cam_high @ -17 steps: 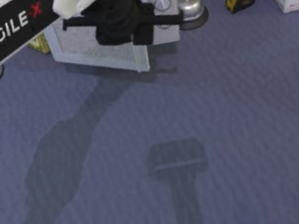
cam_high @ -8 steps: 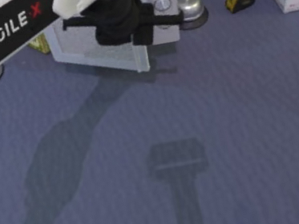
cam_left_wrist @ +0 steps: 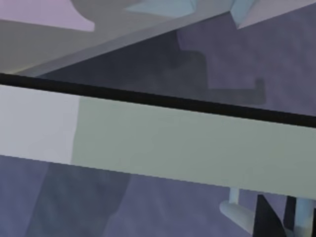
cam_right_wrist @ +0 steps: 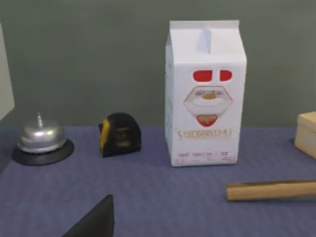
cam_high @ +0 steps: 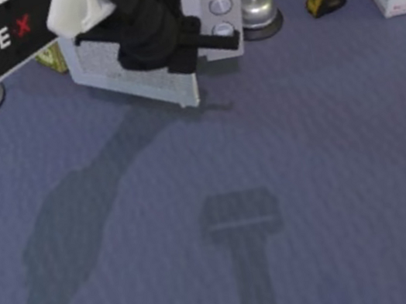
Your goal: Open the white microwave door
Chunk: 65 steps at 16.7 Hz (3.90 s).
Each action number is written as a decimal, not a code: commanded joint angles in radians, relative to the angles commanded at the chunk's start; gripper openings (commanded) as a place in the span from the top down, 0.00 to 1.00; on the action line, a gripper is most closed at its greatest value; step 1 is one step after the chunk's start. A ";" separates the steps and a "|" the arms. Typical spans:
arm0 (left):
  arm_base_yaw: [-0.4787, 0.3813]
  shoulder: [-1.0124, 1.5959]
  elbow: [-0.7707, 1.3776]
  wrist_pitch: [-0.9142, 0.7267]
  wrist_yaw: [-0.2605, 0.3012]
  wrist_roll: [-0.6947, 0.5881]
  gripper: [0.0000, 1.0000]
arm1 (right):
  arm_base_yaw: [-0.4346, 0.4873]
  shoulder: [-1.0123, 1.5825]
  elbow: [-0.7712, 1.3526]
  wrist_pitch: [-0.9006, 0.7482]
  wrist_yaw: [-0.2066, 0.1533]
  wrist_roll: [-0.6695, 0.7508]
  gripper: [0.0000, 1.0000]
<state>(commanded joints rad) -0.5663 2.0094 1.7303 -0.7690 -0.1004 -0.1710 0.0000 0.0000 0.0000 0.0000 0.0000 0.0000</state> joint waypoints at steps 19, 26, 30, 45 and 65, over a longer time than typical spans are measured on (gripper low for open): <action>0.000 0.000 0.000 0.000 0.000 0.000 1.00 | 0.000 0.000 0.000 0.000 0.000 0.000 0.00; -0.006 -0.001 -0.003 0.001 0.008 -0.001 1.00 | 0.000 0.000 0.000 0.000 0.000 0.000 0.00; 0.015 -0.049 -0.065 0.026 0.042 0.067 1.00 | 0.000 0.000 0.000 0.000 0.000 0.000 0.00; 0.029 -0.078 -0.110 0.040 0.066 0.115 1.00 | 0.000 0.000 0.000 0.000 0.000 0.000 0.00; 0.065 -0.143 -0.195 0.062 0.135 0.233 1.00 | 0.000 0.000 0.000 0.000 0.000 0.000 0.00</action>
<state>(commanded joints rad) -0.5016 1.8663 1.5351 -0.7067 0.0345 0.0624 0.0000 0.0000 0.0000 0.0000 0.0000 0.0000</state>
